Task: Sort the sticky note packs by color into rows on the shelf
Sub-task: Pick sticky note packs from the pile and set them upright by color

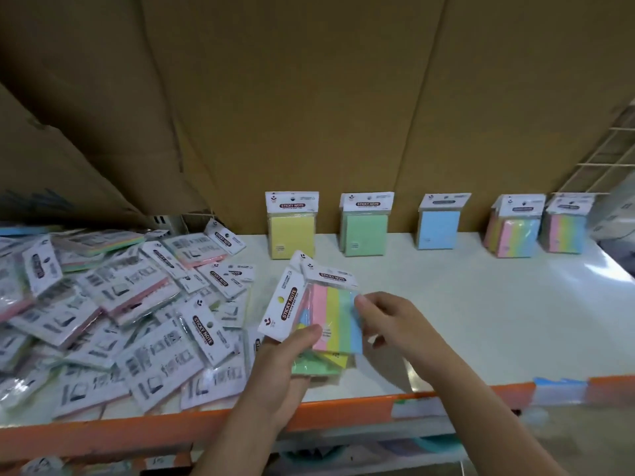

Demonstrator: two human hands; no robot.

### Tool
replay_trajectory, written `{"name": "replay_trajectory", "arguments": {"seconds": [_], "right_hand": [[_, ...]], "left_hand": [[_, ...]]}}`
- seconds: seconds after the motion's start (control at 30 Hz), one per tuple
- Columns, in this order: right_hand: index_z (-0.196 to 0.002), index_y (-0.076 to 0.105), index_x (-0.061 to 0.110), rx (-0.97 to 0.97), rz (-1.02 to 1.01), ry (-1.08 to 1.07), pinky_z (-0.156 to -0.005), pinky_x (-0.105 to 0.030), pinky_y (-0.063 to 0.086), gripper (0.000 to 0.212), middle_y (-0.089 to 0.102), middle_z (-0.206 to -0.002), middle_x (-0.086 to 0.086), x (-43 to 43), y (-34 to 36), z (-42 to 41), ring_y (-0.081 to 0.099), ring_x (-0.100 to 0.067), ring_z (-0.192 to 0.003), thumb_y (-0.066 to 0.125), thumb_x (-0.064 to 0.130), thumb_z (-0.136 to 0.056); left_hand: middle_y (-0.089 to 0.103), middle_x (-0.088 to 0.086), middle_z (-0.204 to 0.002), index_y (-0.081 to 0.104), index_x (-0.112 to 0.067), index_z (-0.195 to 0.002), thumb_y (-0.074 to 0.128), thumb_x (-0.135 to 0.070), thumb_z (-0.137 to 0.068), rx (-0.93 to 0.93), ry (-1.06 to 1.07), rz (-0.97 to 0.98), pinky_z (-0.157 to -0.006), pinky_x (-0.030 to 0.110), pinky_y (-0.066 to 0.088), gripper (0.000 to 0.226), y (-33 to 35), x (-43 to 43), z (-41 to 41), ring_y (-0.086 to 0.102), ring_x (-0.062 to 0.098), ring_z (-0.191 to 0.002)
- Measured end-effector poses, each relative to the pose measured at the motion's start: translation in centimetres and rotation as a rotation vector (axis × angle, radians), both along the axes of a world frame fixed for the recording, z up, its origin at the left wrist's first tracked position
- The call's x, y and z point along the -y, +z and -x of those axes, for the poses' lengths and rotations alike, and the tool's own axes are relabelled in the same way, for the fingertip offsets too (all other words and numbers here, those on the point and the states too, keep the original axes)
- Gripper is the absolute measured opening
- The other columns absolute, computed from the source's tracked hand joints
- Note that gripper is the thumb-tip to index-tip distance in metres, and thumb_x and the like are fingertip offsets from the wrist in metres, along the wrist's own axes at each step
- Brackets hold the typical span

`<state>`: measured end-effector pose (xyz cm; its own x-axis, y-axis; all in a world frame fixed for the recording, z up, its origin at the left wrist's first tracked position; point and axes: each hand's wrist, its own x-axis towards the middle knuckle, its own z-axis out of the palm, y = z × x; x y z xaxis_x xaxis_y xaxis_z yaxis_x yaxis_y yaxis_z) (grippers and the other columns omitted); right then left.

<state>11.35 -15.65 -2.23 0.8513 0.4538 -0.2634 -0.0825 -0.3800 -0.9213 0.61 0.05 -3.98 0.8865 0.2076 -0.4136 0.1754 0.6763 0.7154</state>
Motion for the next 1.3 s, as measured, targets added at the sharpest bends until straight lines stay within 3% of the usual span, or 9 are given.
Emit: {"name": "replay_trajectory", "arguments": {"seconds": [0.17,0.33,0.43,0.63,0.83,0.97,1.1,1.2,1.3], "right_hand": [[-0.097,0.067,0.024,0.079,0.003,-0.084,-0.062,-0.022,0.054,0.016,0.073,-0.084,0.008,4.4,-0.9,-0.8,0.07,-0.009,-0.076,0.076,0.03,-0.085],[-0.102,0.064,0.015,0.077,-0.119,-0.212,-0.067,-0.022,0.054,0.012,0.074,-0.089,0.004,10.5,-0.5,-3.7,0.07,-0.01,-0.083,0.069,0.017,-0.092],[-0.109,0.06,0.014,0.024,-0.151,-0.103,-0.063,-0.017,0.054,0.015,0.076,-0.088,0.004,14.6,0.1,-5.0,0.073,-0.008,-0.083,0.064,0.016,-0.095],[-0.11,0.062,0.021,0.019,-0.055,0.073,-0.085,-0.039,0.059,0.019,0.075,-0.1,-0.005,21.5,-0.5,-6.9,0.072,-0.02,-0.095,0.067,0.016,-0.093],[-0.105,0.065,0.024,0.087,0.058,0.169,-0.08,-0.048,0.054,0.015,0.07,-0.102,-0.015,26.6,-1.0,-9.3,0.065,-0.034,-0.087,0.069,0.024,-0.091],[-0.102,0.069,0.026,0.097,0.006,0.149,-0.072,-0.027,0.056,0.01,0.074,-0.096,-0.002,29.3,-0.5,-11.3,0.068,-0.022,-0.088,0.068,0.022,-0.092],[-0.112,0.066,0.024,0.046,-0.035,0.164,-0.055,-0.014,0.045,0.016,0.071,-0.082,0.02,31.7,-0.3,-12.9,0.062,0.002,-0.064,0.064,0.022,-0.096],[-0.119,0.062,0.029,0.055,0.053,0.286,-0.058,-0.017,0.048,0.026,0.071,-0.1,0.015,33.4,-0.1,-14.2,0.064,0.0,-0.069,0.066,0.023,-0.094],[-0.117,0.061,0.023,0.085,0.023,0.186,-0.055,-0.026,0.052,0.026,0.07,-0.09,0.006,35.3,-0.3,-16.7,0.065,-0.014,-0.064,0.067,0.014,-0.093]], "left_hand": [[0.071,0.02,-0.114,0.062,-0.013,-0.125,0.073,-0.014,-0.068,0.031,-0.11,-0.008,-0.076,0.057,0.058,0.058,0.4,4.1,-2.7,0.069,0.043,-0.098],[0.071,0.018,-0.115,0.056,-0.009,-0.129,0.062,-0.007,-0.07,0.106,-0.202,0.083,-0.07,0.045,0.06,0.059,0.3,7.9,-4.4,0.071,0.033,-0.099],[0.072,0.017,-0.114,0.056,-0.011,-0.127,0.061,-0.006,-0.071,0.115,-0.221,0.02,-0.074,0.049,0.06,0.057,0.4,11.5,-5.0,0.071,0.033,-0.099],[0.069,0.017,-0.121,0.06,-0.008,-0.127,0.067,-0.005,-0.077,0.105,-0.016,0.023,-0.087,0.049,0.057,0.051,0.4,20.4,-7.8,0.068,0.035,-0.108],[0.071,0.012,-0.118,0.063,-0.013,-0.126,0.062,-0.024,-0.082,0.08,0.108,0.023,-0.076,0.04,0.061,0.045,0.5,26.5,-10.2,0.07,0.028,-0.105],[0.071,0.013,-0.119,0.071,-0.021,-0.12,0.054,-0.044,-0.087,0.075,0.062,0.1,-0.072,0.042,0.06,0.044,0.9,29.0,-11.4,0.071,0.028,-0.103],[0.073,0.016,-0.113,0.074,-0.014,-0.112,0.059,-0.035,-0.08,0.035,0.029,0.139,-0.064,0.045,0.061,0.041,1.0,30.6,-12.8,0.073,0.032,-0.093],[0.074,0.017,-0.108,0.067,-0.011,-0.118,0.06,-0.024,-0.082,0.014,0.02,0.124,-0.059,0.041,0.059,0.039,1.0,31.5,-13.9,0.074,0.032,-0.089],[0.075,0.016,-0.101,0.066,-0.009,-0.115,0.057,-0.012,-0.091,-0.013,0.044,0.083,-0.06,0.043,0.06,0.026,0.7,32.3,-15.0,0.075,0.03,-0.082]]}}
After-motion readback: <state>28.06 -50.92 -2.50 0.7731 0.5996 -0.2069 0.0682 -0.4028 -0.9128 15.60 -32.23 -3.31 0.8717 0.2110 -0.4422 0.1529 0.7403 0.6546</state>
